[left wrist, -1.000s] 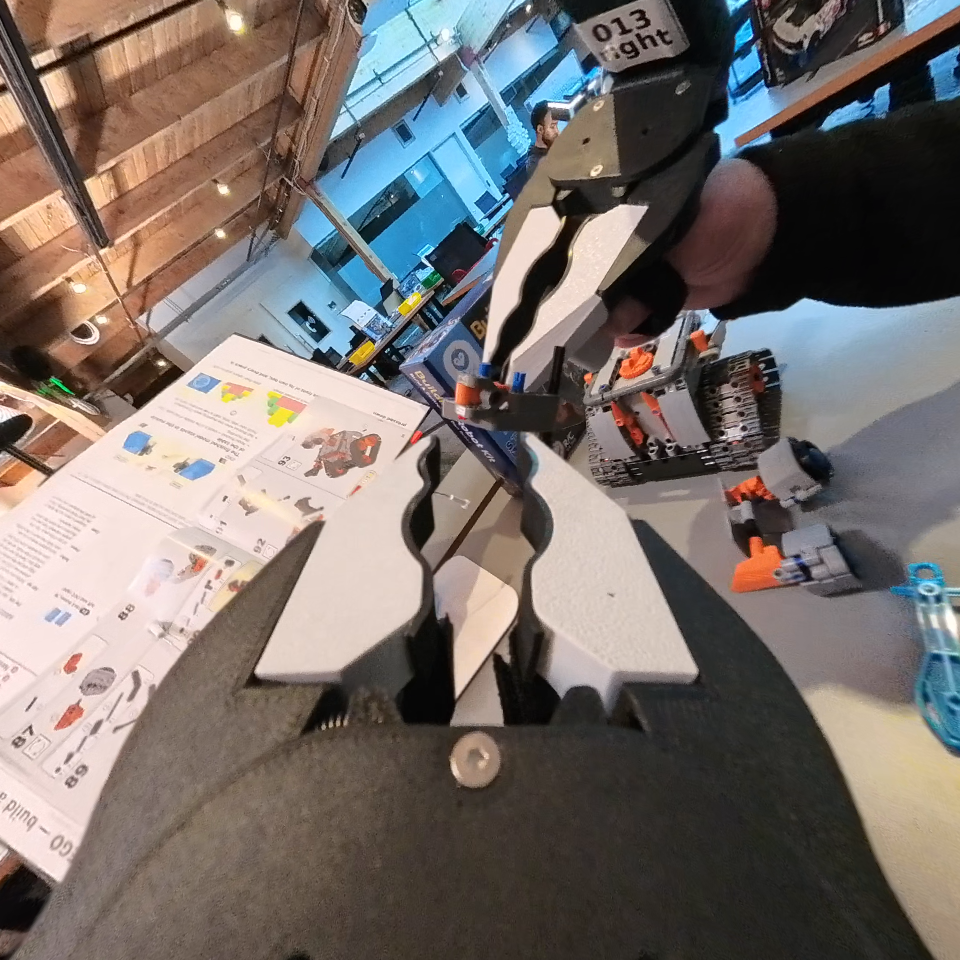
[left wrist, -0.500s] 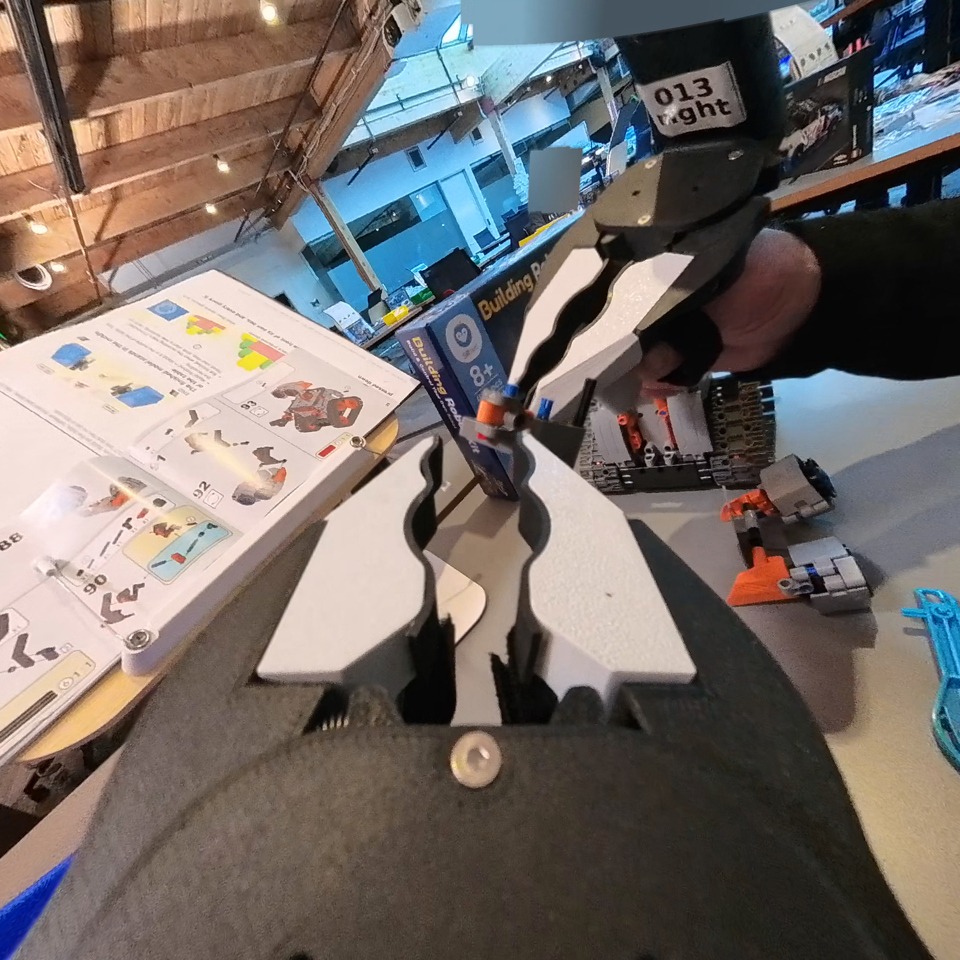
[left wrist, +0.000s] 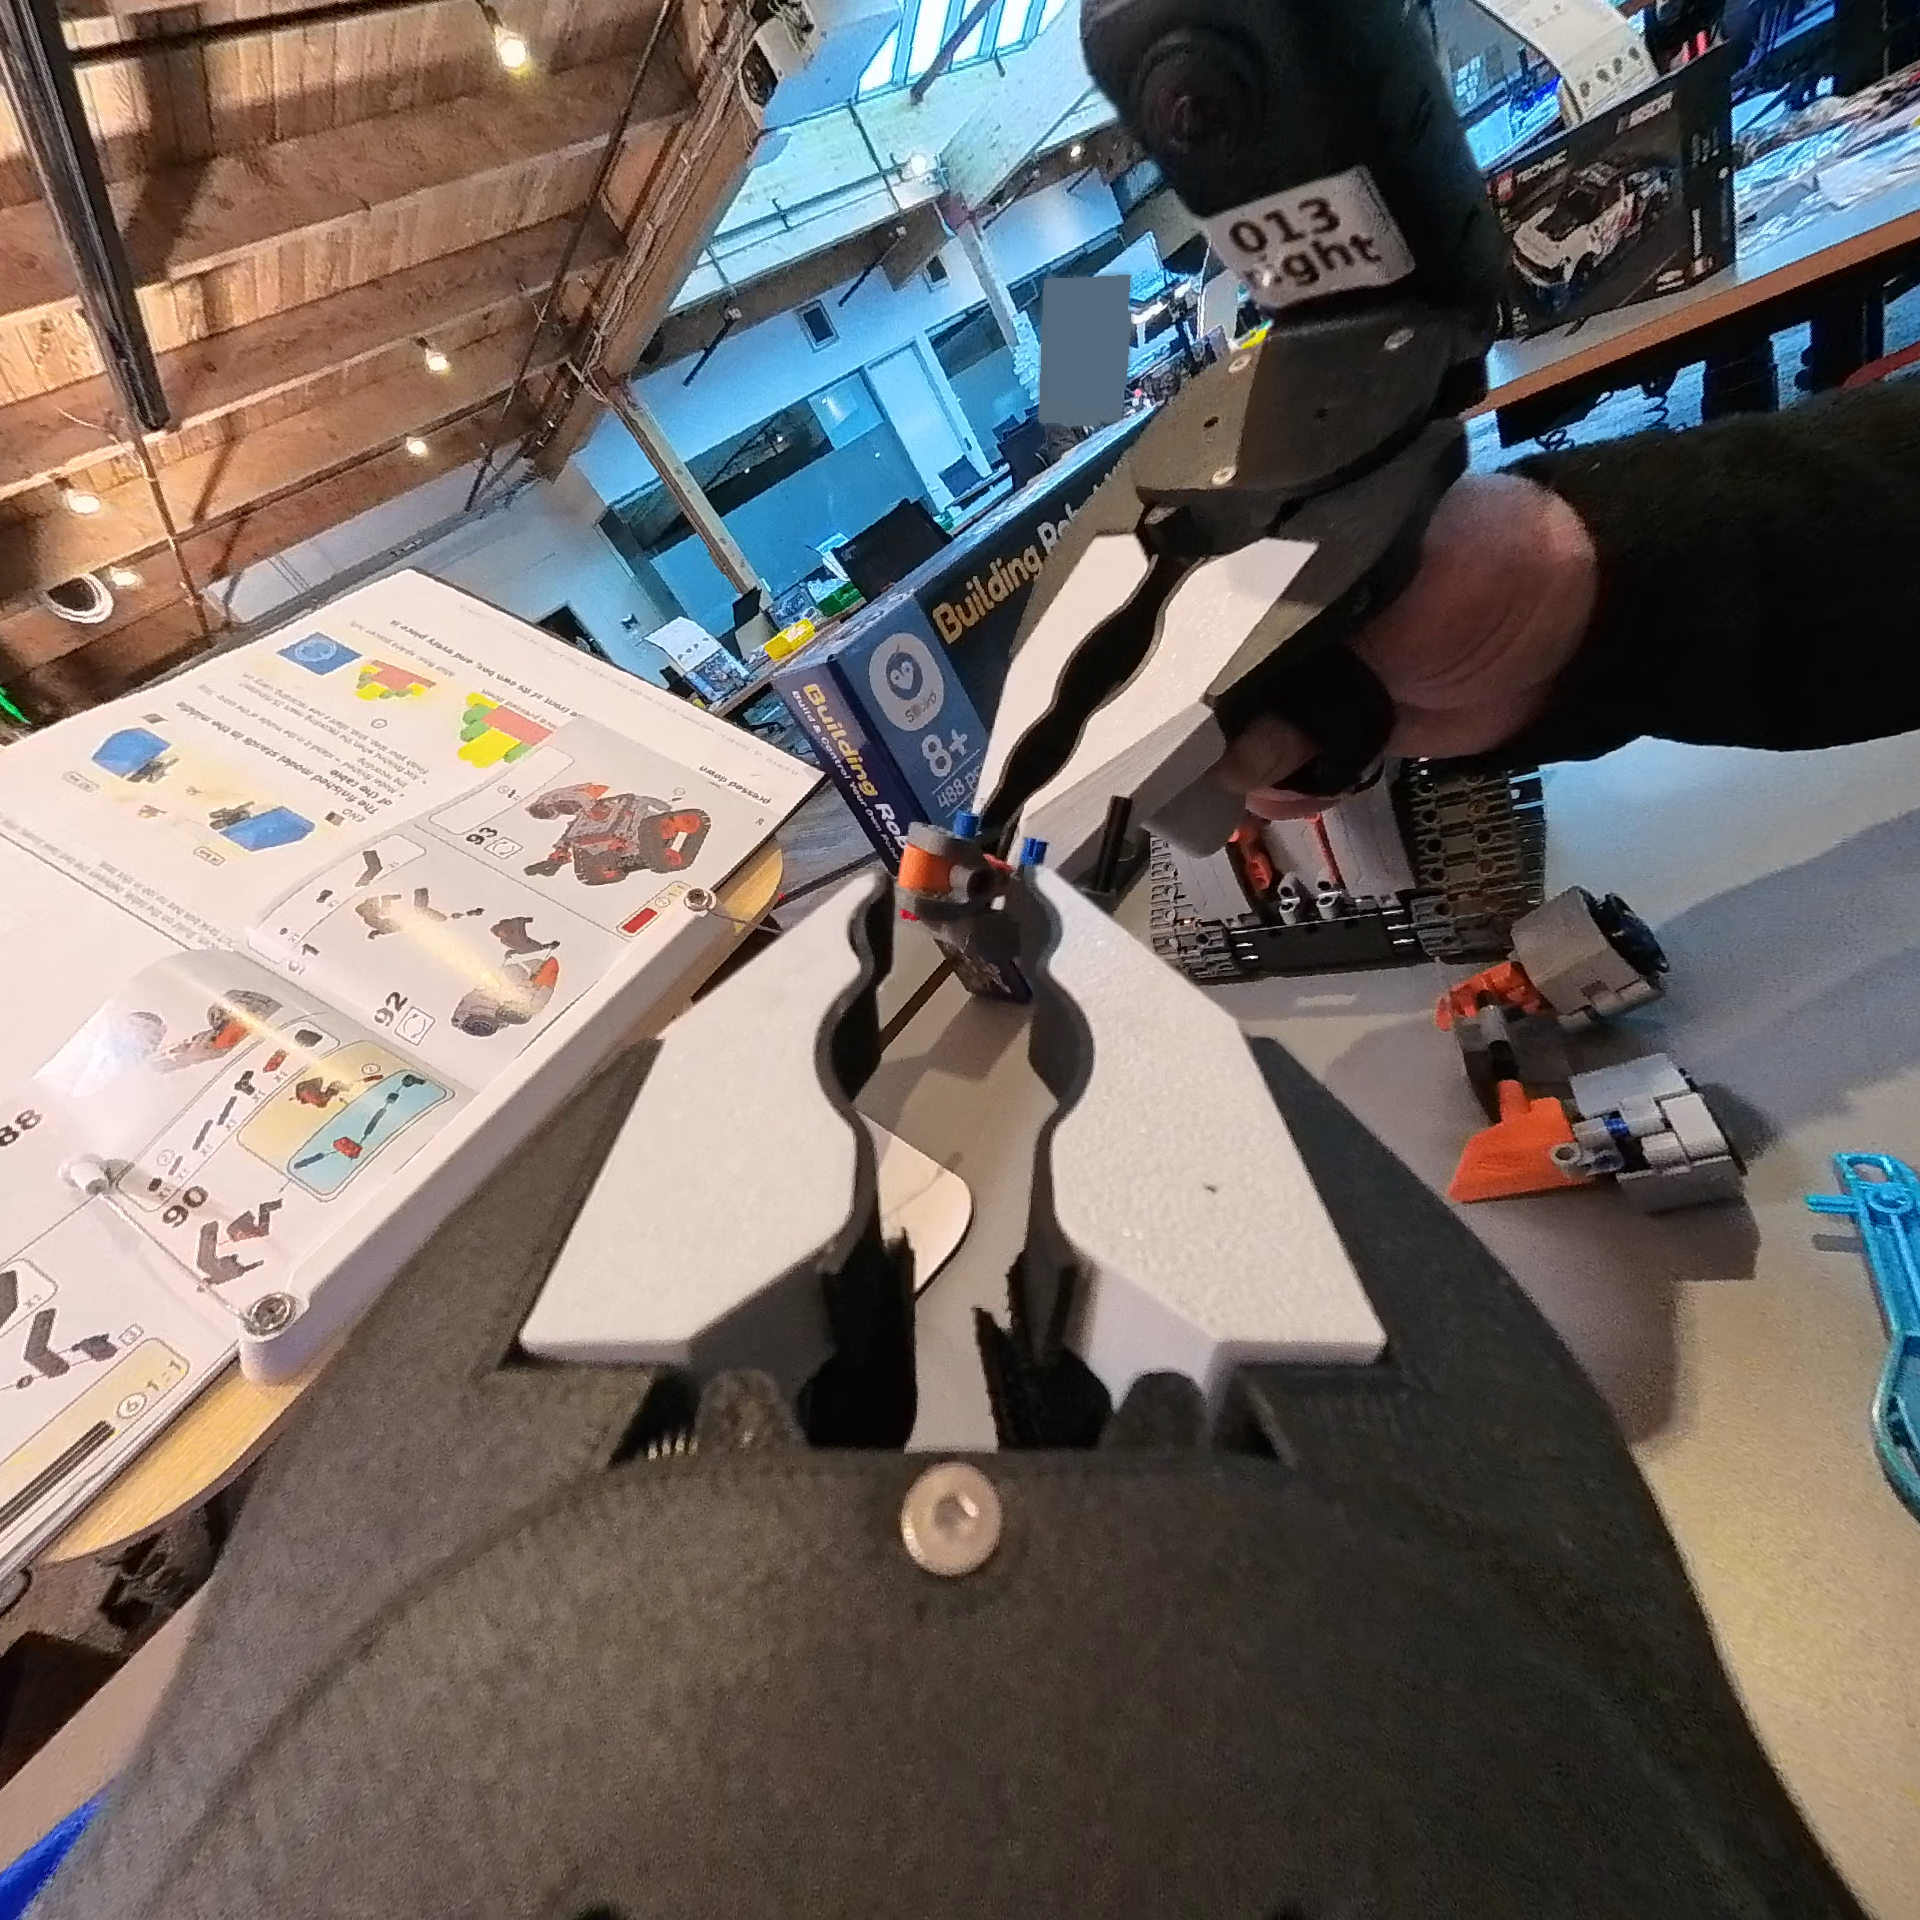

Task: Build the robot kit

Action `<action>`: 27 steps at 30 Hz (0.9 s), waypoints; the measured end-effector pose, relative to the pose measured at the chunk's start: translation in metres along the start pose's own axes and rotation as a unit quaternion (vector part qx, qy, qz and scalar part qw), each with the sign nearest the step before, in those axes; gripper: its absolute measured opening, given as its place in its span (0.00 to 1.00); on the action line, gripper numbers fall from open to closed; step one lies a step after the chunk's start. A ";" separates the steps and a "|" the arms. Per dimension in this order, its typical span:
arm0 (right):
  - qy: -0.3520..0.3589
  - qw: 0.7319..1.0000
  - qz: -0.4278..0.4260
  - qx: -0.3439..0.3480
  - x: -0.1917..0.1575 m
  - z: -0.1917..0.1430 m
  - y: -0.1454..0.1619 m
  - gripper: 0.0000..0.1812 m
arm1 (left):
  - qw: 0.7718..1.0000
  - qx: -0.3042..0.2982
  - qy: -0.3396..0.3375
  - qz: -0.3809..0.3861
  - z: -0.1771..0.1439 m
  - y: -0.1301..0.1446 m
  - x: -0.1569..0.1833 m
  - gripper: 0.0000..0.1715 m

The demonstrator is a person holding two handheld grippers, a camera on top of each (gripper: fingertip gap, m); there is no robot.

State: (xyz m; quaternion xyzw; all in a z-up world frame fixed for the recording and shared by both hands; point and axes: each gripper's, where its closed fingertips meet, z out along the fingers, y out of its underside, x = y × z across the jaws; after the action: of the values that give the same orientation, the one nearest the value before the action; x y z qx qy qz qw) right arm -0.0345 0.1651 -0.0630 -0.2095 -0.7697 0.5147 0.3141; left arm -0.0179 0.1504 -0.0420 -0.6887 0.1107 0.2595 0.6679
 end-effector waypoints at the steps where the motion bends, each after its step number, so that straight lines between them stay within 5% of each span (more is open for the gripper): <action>1: 0.001 1.000 -0.003 0.000 -0.001 0.000 -0.001 0.02 | 1.000 -0.002 0.000 0.001 0.000 0.001 0.000 0.13; 27: 0.008 0.996 -0.079 -0.038 -0.001 -0.003 0.009 0.02 | 0.997 -0.028 0.065 0.019 -0.001 0.010 0.013 0.10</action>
State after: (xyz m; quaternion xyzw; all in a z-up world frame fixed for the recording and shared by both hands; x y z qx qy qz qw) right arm -0.0316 0.1696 -0.0704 -0.1640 -0.8004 0.4569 0.3518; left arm -0.0119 0.1515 -0.0569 -0.7201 0.1595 0.2294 0.6351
